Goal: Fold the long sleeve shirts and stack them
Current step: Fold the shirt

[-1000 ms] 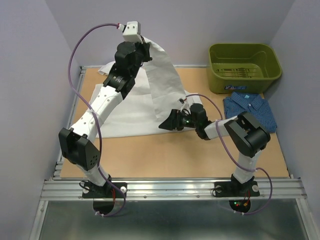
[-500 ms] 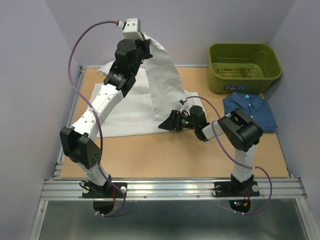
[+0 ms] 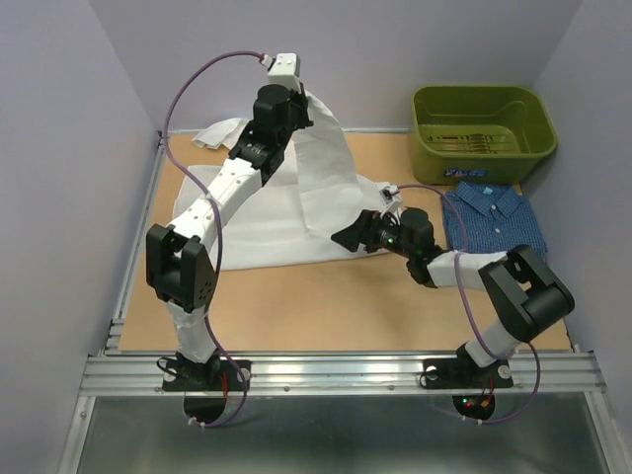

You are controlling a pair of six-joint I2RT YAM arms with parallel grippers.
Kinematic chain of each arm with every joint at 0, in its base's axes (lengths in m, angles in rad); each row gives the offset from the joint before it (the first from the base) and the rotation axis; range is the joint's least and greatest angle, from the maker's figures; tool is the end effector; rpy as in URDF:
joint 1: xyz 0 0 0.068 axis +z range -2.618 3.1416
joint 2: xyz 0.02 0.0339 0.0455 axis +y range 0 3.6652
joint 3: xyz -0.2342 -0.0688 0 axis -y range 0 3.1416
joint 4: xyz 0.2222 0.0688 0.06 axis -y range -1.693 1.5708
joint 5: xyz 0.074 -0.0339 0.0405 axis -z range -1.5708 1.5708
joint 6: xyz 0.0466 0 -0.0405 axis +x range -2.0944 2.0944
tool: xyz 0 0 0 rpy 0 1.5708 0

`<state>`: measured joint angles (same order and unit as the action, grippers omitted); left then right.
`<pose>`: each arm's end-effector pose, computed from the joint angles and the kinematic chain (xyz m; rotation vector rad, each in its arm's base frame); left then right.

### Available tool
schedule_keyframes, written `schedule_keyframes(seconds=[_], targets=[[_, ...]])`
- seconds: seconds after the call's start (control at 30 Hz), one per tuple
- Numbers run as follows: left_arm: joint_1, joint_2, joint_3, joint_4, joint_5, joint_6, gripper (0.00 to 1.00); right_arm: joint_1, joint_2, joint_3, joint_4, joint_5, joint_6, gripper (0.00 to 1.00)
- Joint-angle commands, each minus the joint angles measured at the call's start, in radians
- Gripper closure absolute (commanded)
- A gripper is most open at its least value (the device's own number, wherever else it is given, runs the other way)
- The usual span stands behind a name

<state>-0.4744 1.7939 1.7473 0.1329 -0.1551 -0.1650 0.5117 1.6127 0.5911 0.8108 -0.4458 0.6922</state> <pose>0.3735 -0.1837 0.4018 0.1051 1.4948 -0.4015 0.2608 0.1695 0.1650 -0.1766 1.9350 1.2322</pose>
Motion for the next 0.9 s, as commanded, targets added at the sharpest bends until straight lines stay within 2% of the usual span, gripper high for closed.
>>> schedule_keyframes(seconds=[0.0, 0.17, 0.3, 0.43, 0.63, 0.87], targets=[[0.005, 0.015, 0.064, 0.042, 0.066, 0.018, 1.0, -0.001, -0.118, -0.014, -0.18, 0.108, -0.107, 0.06], [0.005, -0.022, 0.002, 0.016, 0.135, 0.004, 1.0, -0.001, -0.237, -0.03, -0.326, 0.199, -0.16, 0.05], [0.005, -0.173, -0.153, -0.013, 0.212, 0.025, 1.0, -0.001, -0.315, -0.04, -0.395, 0.231, -0.186, 0.05], [0.005, -0.359, -0.409, -0.019, 0.262, 0.091, 1.0, -0.001, -0.35, -0.048, -0.417, 0.249, -0.197, 0.05], [0.033, -0.582, -0.681, -0.118, 0.172, 0.156, 1.0, -0.001, -0.378, -0.047, -0.432, 0.263, -0.204, 0.05], [0.045, -0.697, -0.854, -0.197, -0.105, 0.139, 1.0, -0.001, -0.376, -0.037, -0.438, 0.245, -0.203, 0.05]])
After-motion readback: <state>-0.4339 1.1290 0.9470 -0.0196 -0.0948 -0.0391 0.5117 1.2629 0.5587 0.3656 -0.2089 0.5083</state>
